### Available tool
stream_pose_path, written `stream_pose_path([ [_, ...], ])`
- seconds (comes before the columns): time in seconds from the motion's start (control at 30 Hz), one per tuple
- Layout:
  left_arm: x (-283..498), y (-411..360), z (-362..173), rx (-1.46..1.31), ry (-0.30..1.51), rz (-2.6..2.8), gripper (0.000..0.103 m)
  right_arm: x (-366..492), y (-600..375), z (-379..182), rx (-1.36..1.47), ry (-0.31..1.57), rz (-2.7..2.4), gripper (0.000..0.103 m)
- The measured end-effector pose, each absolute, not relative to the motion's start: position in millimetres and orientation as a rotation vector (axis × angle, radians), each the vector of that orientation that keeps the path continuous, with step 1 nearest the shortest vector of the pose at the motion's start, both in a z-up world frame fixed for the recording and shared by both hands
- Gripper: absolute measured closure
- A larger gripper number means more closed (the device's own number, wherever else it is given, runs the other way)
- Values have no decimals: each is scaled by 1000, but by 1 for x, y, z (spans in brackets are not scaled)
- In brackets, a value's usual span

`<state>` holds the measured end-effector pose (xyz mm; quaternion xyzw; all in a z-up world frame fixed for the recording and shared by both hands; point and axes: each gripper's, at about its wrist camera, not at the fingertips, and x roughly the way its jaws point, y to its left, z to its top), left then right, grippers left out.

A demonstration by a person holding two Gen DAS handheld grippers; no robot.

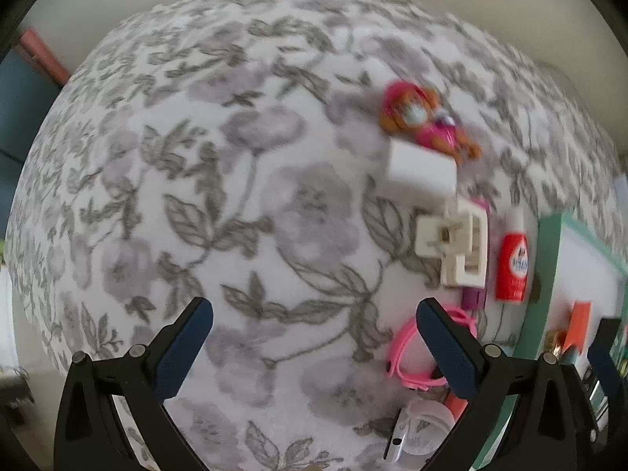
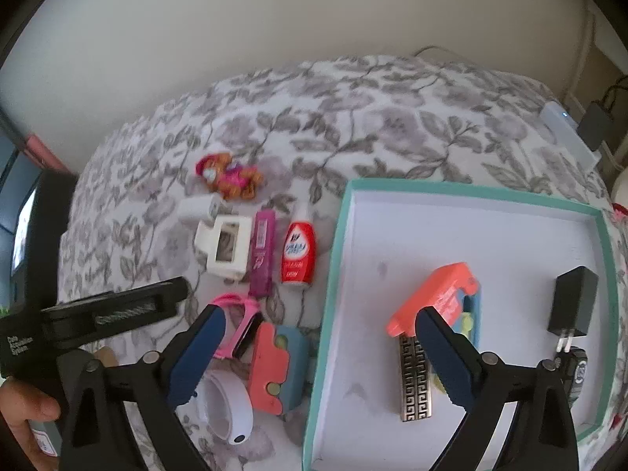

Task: Organize rigid objects
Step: 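Move both tools back toward the pink watch band and remaining items, then grasp the pink-and-blue eraser with the right gripper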

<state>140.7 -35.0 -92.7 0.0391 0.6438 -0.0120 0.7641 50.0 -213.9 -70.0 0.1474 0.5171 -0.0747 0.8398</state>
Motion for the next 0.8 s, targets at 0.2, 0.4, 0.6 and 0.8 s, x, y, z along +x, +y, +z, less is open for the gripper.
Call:
stream_pose_path([
  [0.2,134,-61,-110,176,1438,-94,0,45,-222,-70,325,1092,-182,4],
  [0.4,127,-81,-123,304,1435,-91,0,44,-231,-72,358,1092,-195,4],
  [0.6,130,-76,-116,357,1388,-4,0,45,-227,-74,360,1098,-179,8],
  [0.8,138,-54,-112,350,1370,103,0,47,-213,-73,319,1106,-143,26],
])
